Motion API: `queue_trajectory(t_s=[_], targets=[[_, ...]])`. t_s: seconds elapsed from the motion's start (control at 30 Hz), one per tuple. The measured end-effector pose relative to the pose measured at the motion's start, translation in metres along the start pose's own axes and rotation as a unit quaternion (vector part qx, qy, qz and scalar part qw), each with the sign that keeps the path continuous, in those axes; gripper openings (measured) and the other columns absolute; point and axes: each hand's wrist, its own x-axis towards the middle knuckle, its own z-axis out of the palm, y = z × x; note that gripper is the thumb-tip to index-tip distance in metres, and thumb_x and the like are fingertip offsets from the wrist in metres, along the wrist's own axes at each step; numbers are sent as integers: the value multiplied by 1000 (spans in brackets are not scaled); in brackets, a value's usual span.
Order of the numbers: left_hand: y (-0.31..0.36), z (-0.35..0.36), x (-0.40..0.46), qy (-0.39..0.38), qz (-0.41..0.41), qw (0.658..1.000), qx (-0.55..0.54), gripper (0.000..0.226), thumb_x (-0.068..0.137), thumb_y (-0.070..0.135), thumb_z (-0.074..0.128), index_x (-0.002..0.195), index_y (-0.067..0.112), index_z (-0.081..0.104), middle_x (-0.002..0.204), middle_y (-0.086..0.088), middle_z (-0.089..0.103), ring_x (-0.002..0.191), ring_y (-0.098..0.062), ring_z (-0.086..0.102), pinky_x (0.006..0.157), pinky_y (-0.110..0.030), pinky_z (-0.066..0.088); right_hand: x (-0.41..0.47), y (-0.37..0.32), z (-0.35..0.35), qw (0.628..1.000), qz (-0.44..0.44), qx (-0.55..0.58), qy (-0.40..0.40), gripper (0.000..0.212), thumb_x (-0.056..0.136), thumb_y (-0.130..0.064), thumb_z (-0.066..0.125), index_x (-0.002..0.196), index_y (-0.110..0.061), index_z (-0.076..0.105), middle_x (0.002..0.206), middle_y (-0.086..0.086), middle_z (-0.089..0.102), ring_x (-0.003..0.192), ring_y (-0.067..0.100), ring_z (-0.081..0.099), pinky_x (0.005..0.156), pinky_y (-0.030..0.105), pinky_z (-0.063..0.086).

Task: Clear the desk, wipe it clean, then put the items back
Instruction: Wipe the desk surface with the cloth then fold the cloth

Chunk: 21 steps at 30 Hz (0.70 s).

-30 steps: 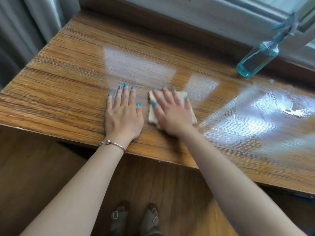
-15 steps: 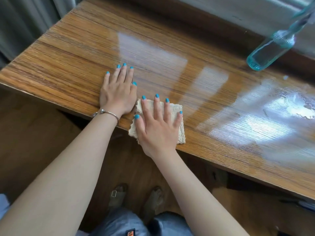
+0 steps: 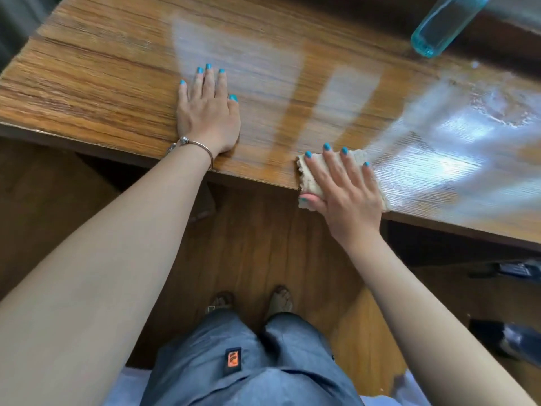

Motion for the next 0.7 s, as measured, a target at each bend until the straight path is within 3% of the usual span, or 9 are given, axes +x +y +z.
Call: queue_trajectory(t_s=[0.1, 0.2, 0.27, 0.33, 0.4, 0.53, 0.63, 0.7], targets=[[-1, 1, 0, 3, 5, 1000, -12, 56, 103, 34, 16, 155, 16, 8, 163, -6, 3, 150, -20, 0, 120, -44, -1, -29, 38, 0, 995, 80, 24, -51, 60, 101, -60, 16, 148, -28, 36, 150, 4, 45, 140, 28, 39, 111, 51, 34], [0, 2, -1, 8, 5, 1000, -11, 56, 102, 35, 17, 155, 16, 10, 163, -6, 3, 150, -21, 0, 119, -45, -1, -44, 51, -6, 976, 201, 68, -49, 64, 103, -53, 6, 143, -23, 46, 149, 6, 46, 141, 29, 37, 114, 53, 29], [1, 2, -2, 10, 9, 1000, -11, 57, 102, 35, 17, 155, 15, 10, 163, -6, 4, 150, -21, 0, 119, -46, -1, -37, 39, -12, 956, 283, 68, -47, 60, 103, -49, 8, 145, -26, 45, 153, 2, 40, 145, 26, 30, 117, 49, 21], [0, 2, -2, 12, 16, 1000, -9, 57, 103, 35, 18, 155, 15, 9, 163, -7, 4, 150, -21, 0, 119, -45, 1, -21, 24, -18, 929, 348, 77, -97, 51, 102, -44, 17, 150, -34, 31, 160, -4, 26, 149, 22, 16, 120, 46, 12], [-3, 1, -5, 15, 10, 1000, -2, 57, 103, 34, 18, 155, 14, 9, 163, -7, 5, 150, -21, 1, 119, -45, 1, -8, 17, -23, 924, 341, 89, -147, 52, 101, -47, 13, 152, -41, 17, 163, -7, 13, 151, 20, 5, 120, 45, 6], [26, -8, -10, -4, -35, 999, 9, 57, 102, 31, 21, 155, 13, 7, 163, -6, -1, 150, -25, -5, 119, -49, -3, 41, 40, -20, 943, 200, 160, -212, 50, 101, -54, 18, 150, -51, 4, 163, -13, 0, 150, 15, -9, 120, 45, -3], [89, -11, -14, -4, 121, 993, -5, 56, 102, 34, 22, 155, 23, 10, 163, -4, -2, 150, -23, -3, 118, -47, -3, 88, 59, -17, 921, 259, 169, -236, 51, 101, -56, 18, 150, -51, 4, 163, -14, -4, 150, 18, -12, 116, 57, -9], [116, -9, -3, -30, 152, 987, -43, 54, 102, 36, 21, 154, 27, 12, 163, -2, 0, 150, -23, -2, 119, -46, -1, 79, 51, -17, 916, 287, 156, -235, 52, 100, -58, 17, 149, -53, 1, 162, -15, -8, 149, 21, -15, 111, 64, -12]])
